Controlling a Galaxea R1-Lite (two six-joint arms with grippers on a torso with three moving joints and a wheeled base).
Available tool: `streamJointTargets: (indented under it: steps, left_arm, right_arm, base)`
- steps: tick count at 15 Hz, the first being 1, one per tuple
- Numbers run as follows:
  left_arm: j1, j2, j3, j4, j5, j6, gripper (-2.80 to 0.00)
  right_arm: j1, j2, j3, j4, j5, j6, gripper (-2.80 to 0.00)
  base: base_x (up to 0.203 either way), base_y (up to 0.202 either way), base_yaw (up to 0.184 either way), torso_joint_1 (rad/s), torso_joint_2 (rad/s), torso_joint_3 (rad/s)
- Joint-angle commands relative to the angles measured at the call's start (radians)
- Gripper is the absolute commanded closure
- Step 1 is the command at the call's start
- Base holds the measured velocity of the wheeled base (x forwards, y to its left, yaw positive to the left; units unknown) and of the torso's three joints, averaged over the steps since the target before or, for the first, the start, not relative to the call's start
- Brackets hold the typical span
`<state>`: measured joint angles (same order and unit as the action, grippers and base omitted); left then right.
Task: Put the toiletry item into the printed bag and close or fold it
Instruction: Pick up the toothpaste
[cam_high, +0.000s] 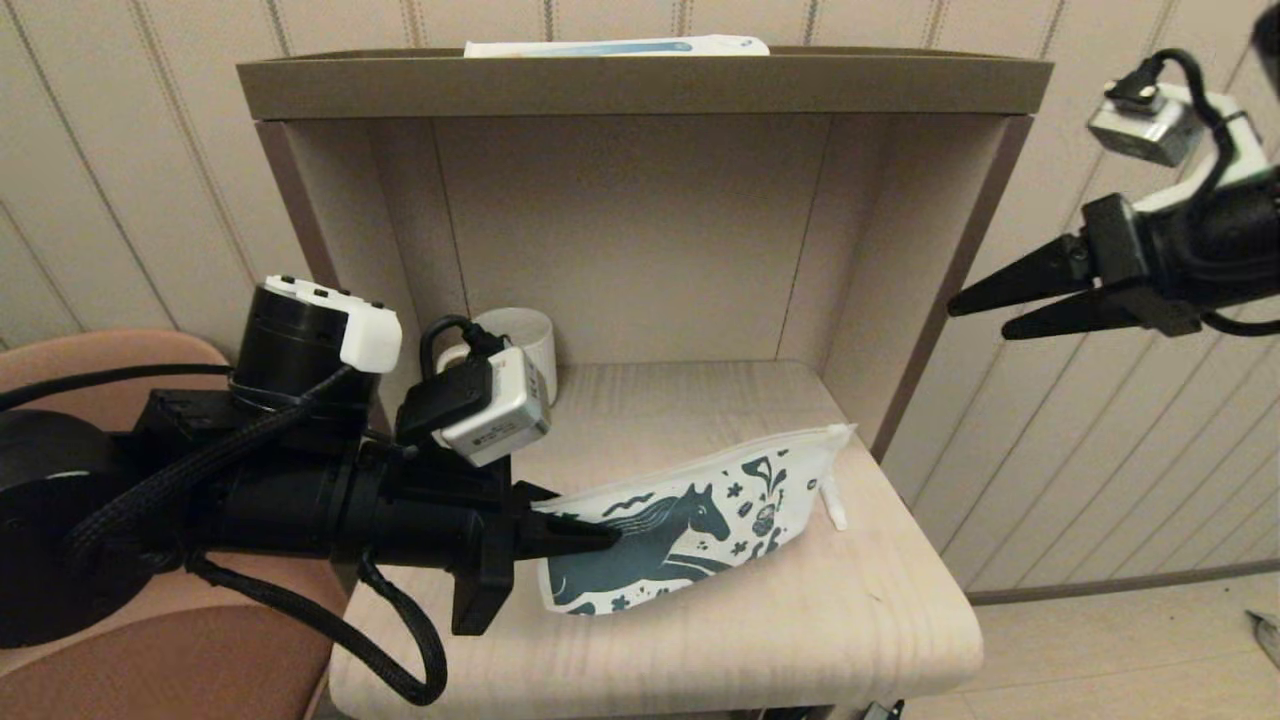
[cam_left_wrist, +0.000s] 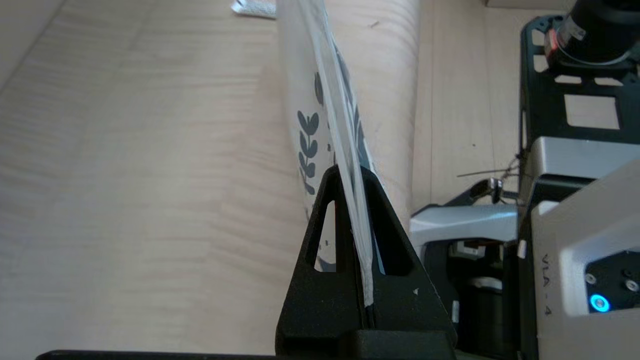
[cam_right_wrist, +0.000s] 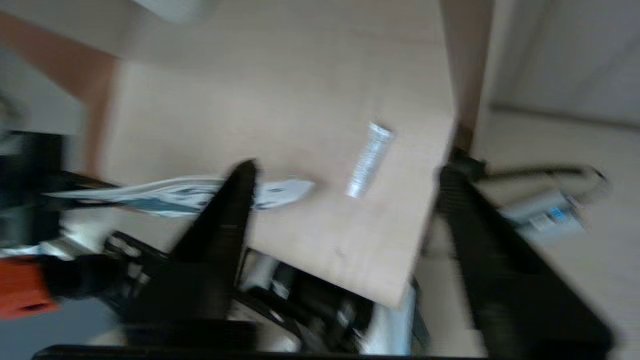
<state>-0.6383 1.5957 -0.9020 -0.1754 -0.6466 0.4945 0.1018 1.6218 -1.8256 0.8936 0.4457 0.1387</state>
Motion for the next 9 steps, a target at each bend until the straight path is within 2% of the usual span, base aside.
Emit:
streamJointTargets:
  steps: [1,3,4,9]
  left_arm:
    - [0.000,0.000,0.016,-0.020,-0.004,0.002,0.00]
    - [0.000,0.002,0.048,-0.081,-0.007,-0.002,0.00]
    - [0.000,0.007,0.071,-0.138,-0.016,-0.005,0.00]
    - [0.000,0.018,0.084,-0.165,-0.033,-0.007,0.00]
  right_arm:
    - [0.073,0.111,-0.062,0.053,-0.074,-0.019,0.00]
    - [0.134,0.172,-0.067,0.068,-0.177,-0.037,0.00]
    - [0.152,0.203,-0.067,0.066,-0.199,-0.039,0.00]
    - [0.178,0.284,-0.067,0.037,-0.243,-0.034,0.00]
  base:
    - [0.000,0.000,0.000,0.000,0.00,0.000]
    - [0.000,0.000,0.000,0.000,0.00,0.000]
    - [0.000,0.000,0.000,0.000,0.00,0.000]
    - [0.000,0.000,0.000,0.000,0.00,0.000]
